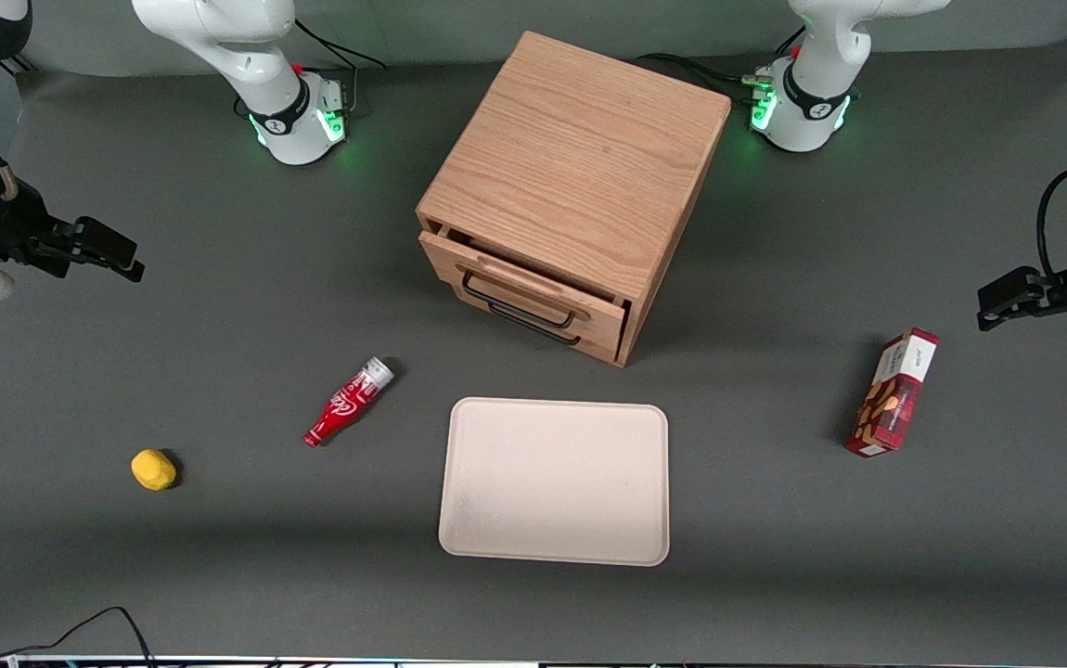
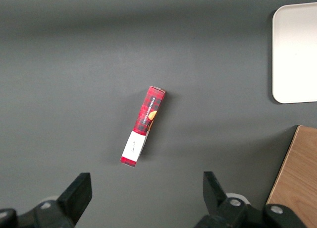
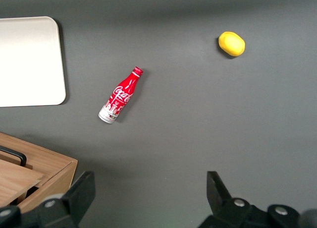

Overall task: Open upper drawer
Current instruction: 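Move the right gripper toward the black handle of the wooden drawer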

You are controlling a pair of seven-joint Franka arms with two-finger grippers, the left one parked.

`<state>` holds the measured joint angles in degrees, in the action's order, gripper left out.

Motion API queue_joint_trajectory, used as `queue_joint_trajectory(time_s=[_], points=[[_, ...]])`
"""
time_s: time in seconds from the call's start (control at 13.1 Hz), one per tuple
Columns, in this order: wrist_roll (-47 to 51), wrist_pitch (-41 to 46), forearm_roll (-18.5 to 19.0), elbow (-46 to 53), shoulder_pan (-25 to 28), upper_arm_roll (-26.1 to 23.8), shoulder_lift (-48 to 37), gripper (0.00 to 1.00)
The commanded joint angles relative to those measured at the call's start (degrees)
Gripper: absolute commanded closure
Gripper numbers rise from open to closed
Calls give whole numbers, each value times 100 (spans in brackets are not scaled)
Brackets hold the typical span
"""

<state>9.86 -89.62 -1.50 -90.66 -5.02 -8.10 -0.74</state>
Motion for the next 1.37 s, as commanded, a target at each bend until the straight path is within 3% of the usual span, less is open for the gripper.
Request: queue_joint_trajectory(time_s=[0.0, 0.23, 0.46, 0.76, 0.91, 1.07, 1.3], points=[[165, 120, 71, 163, 98, 98, 92, 0], [87, 76, -25, 259, 107, 37, 188, 0], [77, 67, -464, 977, 230, -235, 775, 0], [69, -90, -553, 1471, 1431, -490, 1224, 0], [69, -371, -526, 1603, 1496, -1173, 1496, 0], [-19, -643, -334, 1639, 1504, -1675, 1752, 0], [-1771, -1030, 491, 1622, 1417, -2309, 2147, 0]])
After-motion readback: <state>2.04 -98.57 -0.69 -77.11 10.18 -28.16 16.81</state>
